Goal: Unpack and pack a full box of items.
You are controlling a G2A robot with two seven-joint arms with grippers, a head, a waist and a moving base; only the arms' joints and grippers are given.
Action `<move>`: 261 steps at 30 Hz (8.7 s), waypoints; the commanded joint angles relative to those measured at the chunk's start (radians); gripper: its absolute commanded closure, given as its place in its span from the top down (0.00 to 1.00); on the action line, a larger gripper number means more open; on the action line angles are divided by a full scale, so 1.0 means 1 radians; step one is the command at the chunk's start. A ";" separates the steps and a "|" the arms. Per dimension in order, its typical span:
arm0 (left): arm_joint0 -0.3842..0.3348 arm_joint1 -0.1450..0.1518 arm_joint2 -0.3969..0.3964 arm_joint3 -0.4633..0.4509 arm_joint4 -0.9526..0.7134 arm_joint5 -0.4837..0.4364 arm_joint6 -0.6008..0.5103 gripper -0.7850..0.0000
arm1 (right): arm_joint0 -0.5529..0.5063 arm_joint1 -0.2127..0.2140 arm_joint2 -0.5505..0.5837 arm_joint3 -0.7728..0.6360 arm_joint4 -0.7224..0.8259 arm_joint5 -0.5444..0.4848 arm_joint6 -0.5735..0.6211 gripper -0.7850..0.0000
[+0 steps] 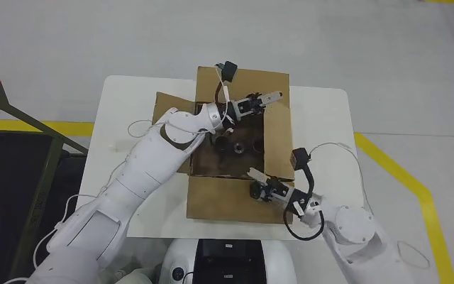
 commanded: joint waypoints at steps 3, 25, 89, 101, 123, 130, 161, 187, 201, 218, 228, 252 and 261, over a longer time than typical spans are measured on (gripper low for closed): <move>-0.003 -0.011 0.004 0.012 -0.051 -0.012 -0.018 1.00 | -0.004 -0.002 0.018 0.014 0.007 -0.071 -0.069 1.00; 0.174 0.089 -0.374 -0.285 0.085 0.058 -0.266 1.00 | -0.125 0.012 0.179 -0.122 -0.180 -0.166 -0.243 1.00; 0.458 0.247 -1.024 -0.325 0.007 0.116 -0.393 1.00 | 0.039 -0.025 0.113 0.225 -0.227 -0.212 -0.329 1.00; 0.421 0.260 -1.023 -0.285 0.000 0.117 -0.432 1.00 | 0.001 -0.010 0.164 -0.029 -0.424 -0.127 -0.275 1.00; 0.421 0.260 -1.023 -0.285 0.000 0.117 -0.432 1.00 | 0.355 -0.025 -0.147 0.079 -0.588 -0.083 0.160 1.00; 0.421 0.260 -1.023 -0.285 0.000 0.117 -0.432 1.00 | 0.439 -0.033 -0.232 0.112 -0.725 -0.062 0.194 1.00; 0.421 0.260 -1.023 -0.285 0.000 0.117 -0.432 1.00 | 0.562 -0.046 -0.322 0.194 -0.989 -0.084 0.250 1.00; 0.421 0.260 -1.023 -0.285 0.000 0.117 -0.432 1.00 | 0.755 -0.113 -0.470 0.452 -1.113 0.010 0.367 0.85; 0.421 0.260 -1.023 -0.285 0.000 0.117 -0.432 1.00 | 0.746 -0.122 -0.454 0.432 -1.211 0.079 0.406 0.92; 0.421 0.260 -1.023 -0.285 0.000 0.117 -0.432 1.00 | 0.755 -0.156 -0.488 0.503 -1.242 0.098 0.424 0.84; 0.421 0.260 -1.023 -0.285 0.000 0.117 -0.432 1.00 | 0.769 -0.179 -0.511 0.553 -1.285 0.131 0.427 0.80; 0.421 0.260 -1.023 -0.285 0.000 0.117 -0.432 1.00 | 0.770 -0.217 -0.508 0.591 -1.355 0.123 0.431 0.01; 0.421 0.260 -1.023 -0.285 0.000 0.117 -0.432 1.00 | 0.738 -0.209 -0.461 0.455 -1.423 0.106 0.467 0.00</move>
